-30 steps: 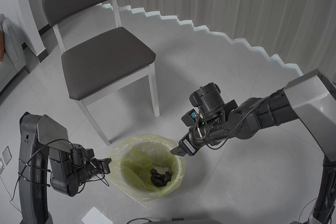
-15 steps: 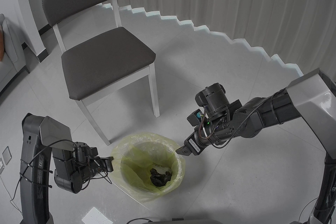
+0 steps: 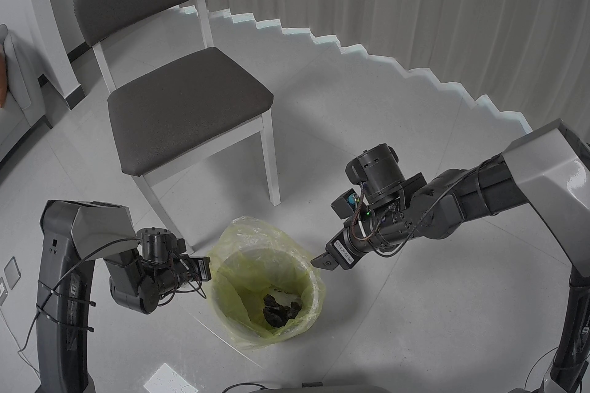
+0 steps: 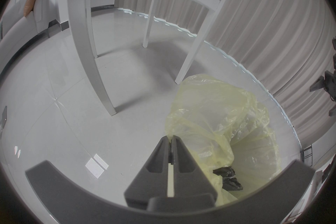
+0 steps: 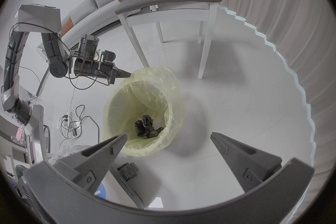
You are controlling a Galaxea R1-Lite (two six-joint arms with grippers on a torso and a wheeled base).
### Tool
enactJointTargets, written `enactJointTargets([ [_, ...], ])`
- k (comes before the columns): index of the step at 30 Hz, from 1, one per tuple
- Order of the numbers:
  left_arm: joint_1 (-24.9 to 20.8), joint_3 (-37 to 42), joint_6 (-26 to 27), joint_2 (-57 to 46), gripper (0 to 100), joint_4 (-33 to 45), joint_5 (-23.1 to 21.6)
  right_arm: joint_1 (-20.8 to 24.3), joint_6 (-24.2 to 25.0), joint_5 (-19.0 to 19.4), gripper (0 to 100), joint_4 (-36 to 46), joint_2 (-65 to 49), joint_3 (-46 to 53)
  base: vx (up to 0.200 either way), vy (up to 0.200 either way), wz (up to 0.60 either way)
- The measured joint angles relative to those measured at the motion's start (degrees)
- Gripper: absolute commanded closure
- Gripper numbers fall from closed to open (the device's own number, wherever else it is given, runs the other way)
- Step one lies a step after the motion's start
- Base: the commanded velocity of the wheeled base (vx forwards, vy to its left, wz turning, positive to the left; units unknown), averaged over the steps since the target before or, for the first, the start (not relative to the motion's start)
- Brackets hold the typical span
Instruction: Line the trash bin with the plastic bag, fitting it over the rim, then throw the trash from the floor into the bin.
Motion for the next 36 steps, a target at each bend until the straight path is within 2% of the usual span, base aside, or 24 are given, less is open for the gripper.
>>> enactJointTargets([
  [14,-0.4,-9.9,-0.4,-1.3,100,21.7,0.0,-0.5,0.1,-0.1,0,0.1,0.5,-0.2,0.0,0.0,0.0],
  [31,0.0,-10.5,-0.8,-2.2,100,21.4,0.1,-1.6,0.5,-0.1,0,0.5,0.4,0.8,0.0,0.0,0.0],
  [32,0.0,-10.4,-0.8,-2.2,0,21.3,0.1,-1.6,0.6,-0.1,0,0.5,0.4,0.8,0.0,0.0,0.0],
  [36,0.0,-10.2,-0.8,-2.2,0,20.7,0.1,-1.7,0.8,-0.2,0,0.5,0.3,1.0,0.0,0.0,0.0],
])
